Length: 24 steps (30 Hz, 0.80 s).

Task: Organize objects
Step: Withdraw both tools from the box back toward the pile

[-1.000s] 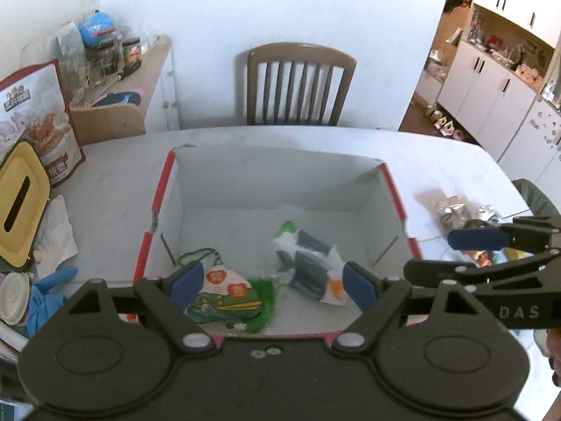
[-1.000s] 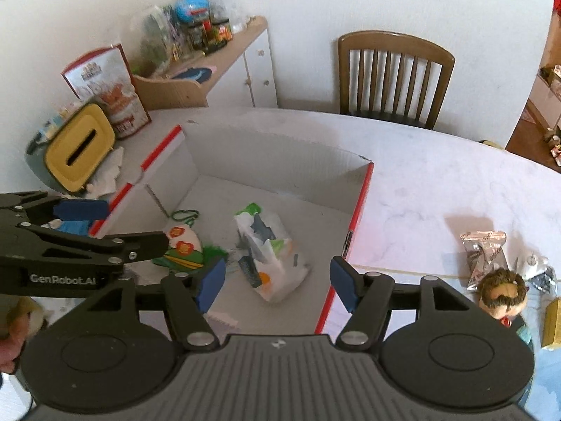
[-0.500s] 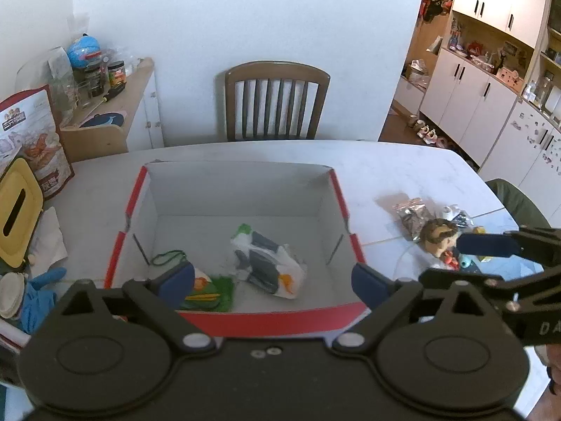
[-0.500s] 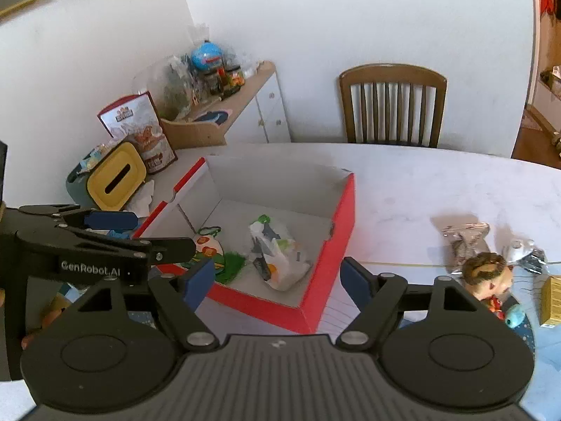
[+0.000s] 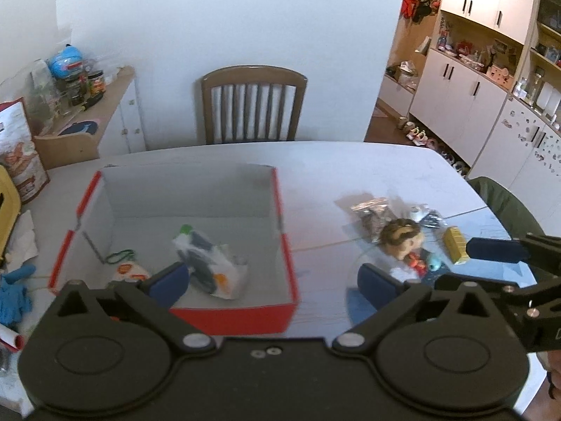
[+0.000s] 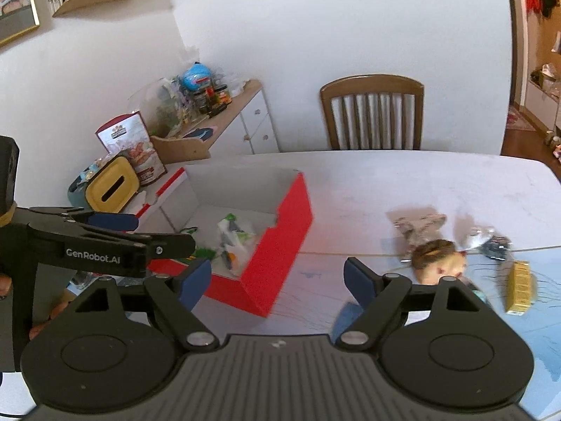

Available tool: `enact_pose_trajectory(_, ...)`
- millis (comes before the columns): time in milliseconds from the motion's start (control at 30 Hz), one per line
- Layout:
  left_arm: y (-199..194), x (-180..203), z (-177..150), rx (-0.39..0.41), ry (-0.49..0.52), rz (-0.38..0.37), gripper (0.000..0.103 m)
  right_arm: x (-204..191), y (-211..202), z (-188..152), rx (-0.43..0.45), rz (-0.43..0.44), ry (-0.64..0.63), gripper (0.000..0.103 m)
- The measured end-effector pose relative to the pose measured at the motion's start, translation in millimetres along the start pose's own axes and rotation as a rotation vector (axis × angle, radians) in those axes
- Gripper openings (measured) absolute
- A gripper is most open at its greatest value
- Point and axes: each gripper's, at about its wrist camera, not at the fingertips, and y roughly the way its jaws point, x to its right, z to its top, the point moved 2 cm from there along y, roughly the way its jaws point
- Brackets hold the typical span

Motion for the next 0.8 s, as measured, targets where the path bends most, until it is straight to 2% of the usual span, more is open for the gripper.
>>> enact_pose_trajectory(200, 10.7, 40.0, -3.3, 0.007, 0.016, -0.034, 0.103, 42.0, -19.8, -13.1, 0.040, -0.008, -0.025, 0.083)
enact_pose_trajectory(433, 32.8, 93.4, -13.1, 0.020, 0.075, -0.049, 0.103, 95.9, -32.7, -31.0, 0.024, -0.055, -0.042, 0.083)
enact_pose_trajectory(533, 47.2, 109.8, -15.9, 0.005, 0.065, -0.039, 0.103, 114.8, -34.8, -38.8, 0.016, -0.075, -0.076, 0.083)
enact_pose_trajectory(600, 57.6, 117.3, -16.7, 0.007, 0.049, -0.005, 0.103, 128.4, -33.6, -43.4, 0.009, -0.086, -0.088, 0.083)
enact_pose_trajectory(800, 90.9, 133.7, -22.5, -0.028, 0.004, -0.007, 0.103, 175.3, -28.2, -49.3, -0.027, -0.156, -0.071, 0.083)
